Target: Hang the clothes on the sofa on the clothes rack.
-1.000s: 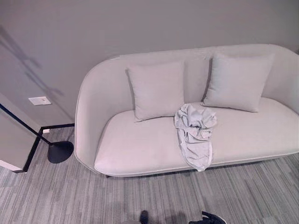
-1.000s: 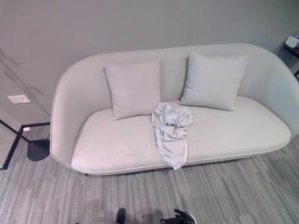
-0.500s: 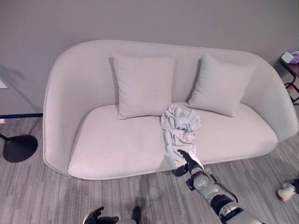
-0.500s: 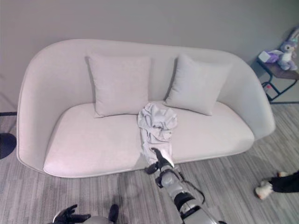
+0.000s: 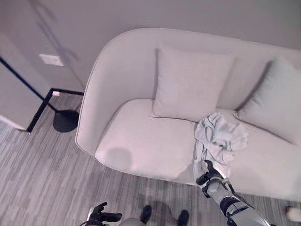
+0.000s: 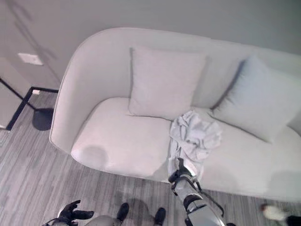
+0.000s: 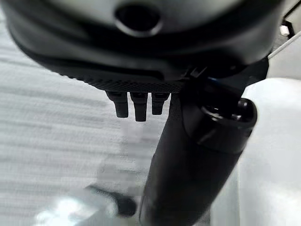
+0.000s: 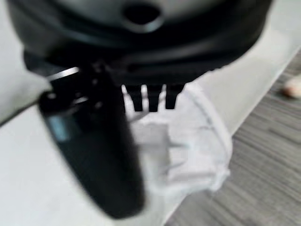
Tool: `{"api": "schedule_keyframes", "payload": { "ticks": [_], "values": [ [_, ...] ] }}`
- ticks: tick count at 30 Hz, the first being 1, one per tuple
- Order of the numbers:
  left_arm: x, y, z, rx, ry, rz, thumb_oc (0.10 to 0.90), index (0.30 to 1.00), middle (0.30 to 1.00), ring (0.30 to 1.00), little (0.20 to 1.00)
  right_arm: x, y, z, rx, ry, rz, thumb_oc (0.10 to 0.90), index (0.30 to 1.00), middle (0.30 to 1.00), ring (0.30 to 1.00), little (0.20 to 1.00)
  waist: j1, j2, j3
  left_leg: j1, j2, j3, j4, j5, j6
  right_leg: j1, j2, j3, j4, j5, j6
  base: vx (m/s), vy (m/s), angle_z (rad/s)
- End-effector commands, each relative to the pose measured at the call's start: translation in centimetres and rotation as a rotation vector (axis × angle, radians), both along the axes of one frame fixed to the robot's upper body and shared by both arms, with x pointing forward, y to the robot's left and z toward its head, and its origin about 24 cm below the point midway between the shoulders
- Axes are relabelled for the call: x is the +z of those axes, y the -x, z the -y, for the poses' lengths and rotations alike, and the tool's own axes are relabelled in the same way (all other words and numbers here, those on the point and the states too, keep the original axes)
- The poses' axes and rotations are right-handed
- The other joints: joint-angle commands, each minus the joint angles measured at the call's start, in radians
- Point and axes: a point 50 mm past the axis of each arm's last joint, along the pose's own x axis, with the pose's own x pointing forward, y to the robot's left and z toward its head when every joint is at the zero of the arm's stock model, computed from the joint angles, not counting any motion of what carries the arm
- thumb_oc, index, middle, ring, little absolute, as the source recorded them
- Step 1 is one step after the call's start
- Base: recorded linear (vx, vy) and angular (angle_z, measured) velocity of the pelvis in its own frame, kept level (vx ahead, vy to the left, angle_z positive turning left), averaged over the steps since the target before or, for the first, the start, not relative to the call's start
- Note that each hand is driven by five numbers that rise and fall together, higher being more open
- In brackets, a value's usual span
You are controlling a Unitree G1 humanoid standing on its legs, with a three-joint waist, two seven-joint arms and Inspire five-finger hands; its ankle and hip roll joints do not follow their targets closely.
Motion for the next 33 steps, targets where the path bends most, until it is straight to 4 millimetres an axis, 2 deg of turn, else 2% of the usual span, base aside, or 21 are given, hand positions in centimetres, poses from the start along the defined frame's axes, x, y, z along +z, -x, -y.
{"api": "schedule_keyframes", "payload": {
  "ticks": [1, 4, 6, 10, 11, 15, 17, 20, 23, 27, 30, 31, 33],
  "values": [
    [0.5, -2.1, 1.6, -0.120, -0.004, 0.086, 0.800, 0.900, 0.900, 0.900, 0.900, 7.2, -4.6, 5.2, -0.175, 0.095, 0.274, 0.800, 0.900, 0.900, 0.900, 0.900, 0.049, 0.035, 0.037, -0.083, 0.185, 0.036, -0.155, 0.063, -0.108, -0.022, -0.021, -0.037, 0.006, -0.089, 0.064, -0.11, -0.083, 0.64],
    [0.9, -3.5, 3.1, -0.161, 0.018, 0.141, 0.800, 0.900, 0.900, 0.900, 0.900, 9.8, -5.4, 7.0, -0.272, 0.143, 0.355, 0.800, 0.900, 0.900, 0.900, 0.900, 0.062, 0.072, 0.066, -0.143, 0.194, 0.005, -0.155, 0.084, -0.126, -0.057, -0.006, -0.061, 0.006, -0.104, 0.057, -0.04, -0.076, 0.43],
    [1.3, -5.0, 4.8, -0.243, 0.030, 0.183, 0.800, 0.900, 0.900, 0.900, 0.900, 12.0, -6.9, 6.7, -0.253, 0.155, 0.412, 0.800, 0.900, 0.900, 0.900, 0.900, 0.068, 0.096, 0.096, -0.187, 0.204, -0.005, -0.155, 0.099, -0.139, -0.096, 0.013, -0.055, 0.006, -0.115, 0.053, -0.03, -0.069, 0.21],
    [2.0, -6.5, 5.5, -0.275, 0.019, 0.243, 0.800, 0.900, 0.900, 0.900, 0.900, 12.6, -8.3, 4.7, -0.161, 0.165, 0.426, 0.800, 0.900, 0.900, 0.900, 0.900, 0.067, 0.108, 0.109, -0.224, 0.206, -0.010, -0.155, 0.114, -0.144, -0.135, 0.028, -0.035, 0.006, -0.118, 0.048, -0.01, -0.008, 0.00],
    [2.1, -6.9, 5.7, -0.284, 0.013, 0.258, 0.800, 0.900, 0.900, 0.900, 0.900, 12.5, -8.7, 3.7, -0.139, 0.146, 0.441, 0.800, 0.900, 0.900, 0.900, 0.900, 0.062, 0.107, 0.106, -0.225, 0.209, -0.006, -0.155, 0.114, -0.144, -0.140, 0.032, -0.027, 0.006, -0.120, 0.045, 0.00, 0.015, -0.10],
    [2.1, -7.0, 5.6, -0.273, -0.002, 0.259, 0.800, 0.900, 0.900, 0.900, 0.900, 12.4, -9.2, 1.8, -0.099, 0.110, 0.480, 0.800, 0.900, 0.900, 0.900, 0.900, 0.043, 0.099, 0.098, -0.221, 0.212, 0.000, -0.155, 0.114, -0.143, -0.143, 0.037, -0.012, 0.006, -0.123, 0.042, 0.00, 0.018, -0.12],
    [1.8, -6.3, 5.3, -0.244, -0.015, 0.233, 0.800, 0.900, 0.900, 0.900, 0.900, 11.5, -9.2, -1.2, -0.001, 0.064, 0.530, 0.800, 0.900, 0.900, 0.900, 0.900, 0.019, 0.086, 0.087, -0.196, 0.224, 0.011, -0.155, 0.104, -0.145, -0.130, 0.046, 0.003, 0.006, -0.131, 0.035, 0.03, 0.001, -0.08],
    [1.3, -5.1, 4.7, -0.199, -0.029, 0.195, 0.800, 0.900, 0.900, 0.900, 0.900, 11.7, -8.4, -4.0, 0.171, 0.050, 0.640, 0.800, 0.900, 0.900, 0.900, 0.900, -0.017, 0.068, 0.069, -0.162, 0.240, 0.028, -0.155, 0.091, -0.147, -0.109, 0.055, 0.017, 0.006, -0.143, 0.028, 0.04, -0.006, -0.20],
    [0.7, -3.5, 4.2, -0.183, -0.038, 0.144, 0.800, 0.900, 0.900, 0.900, 0.900, 12.5, -6.2, -3.4, 0.281, 0.118, 0.723, 0.800, 0.900, 0.900, 0.900, 0.900, -0.050, 0.053, 0.040, -0.123, 0.258, 0.042, -0.155, 0.079, -0.149, -0.079, 0.061, 0.024, 0.006, -0.158, 0.023, 0.06, -0.021, -0.21],
    [0.1, -1.6, 3.6, -0.181, -0.048, 0.072, 0.800, 0.900, 0.900, 0.900, 0.900, 12.8, -3.4, -2.0, 0.360, 0.204, 0.756, 0.800, 0.900, 0.900, 0.900, 0.900, -0.070, 0.047, 0.003, -0.055, 0.275, 0.055, -0.155, 0.063, -0.151, -0.020, 0.076, 0.027, 0.006, -0.182, 0.015, 0.07, -0.049, -0.13],
    [-0.4, 0.1, 3.1, -0.172, -0.045, 0.009, 0.800, 0.900, 0.900, 0.900, 0.900, 12.9, -2.0, -2.2, 0.420, 0.226, 0.763, 0.800, 0.900, 0.900, 0.900, 0.900, -0.076, 0.052, -0.032, 0.006, 0.290, 0.068, -0.155, 0.057, -0.153, 0.034, 0.092, 0.030, 0.006, -0.206, 0.004, 0.08, -0.083, -0.18],
    [-0.5, 0.8, 2.8, -0.173, -0.046, -0.016, 0.800, 0.900, 0.900, 0.900, 0.900, 12.8, -2.0, -3.1, 0.456, 0.206, 0.761, 0.800, 0.900, 0.900, 0.900, 0.900, -0.073, 0.060, -0.058, 0.043, 0.300, 0.076, -0.155, 0.061, -0.157, 0.074, 0.106, 0.030, 0.006, -0.224, -0.008, 0.11, -0.146, -0.11],
    [-0.6, 1.0, 3.0, -0.189, -0.039, -0.017, 0.800, 0.900, 0.900, 0.900, 0.900, 12.5, -2.3, -3.5, 0.469, 0.185, 0.742, 0.800, 0.900, 0.900, 0.900, 0.900, -0.070, 0.072, -0.073, 0.057, 0.309, 0.079, -0.155, 0.072, -0.165, 0.099, 0.119, 0.027, 0.006, -0.236, -0.018, 0.05, -0.088, -0.11]
  ]
}}
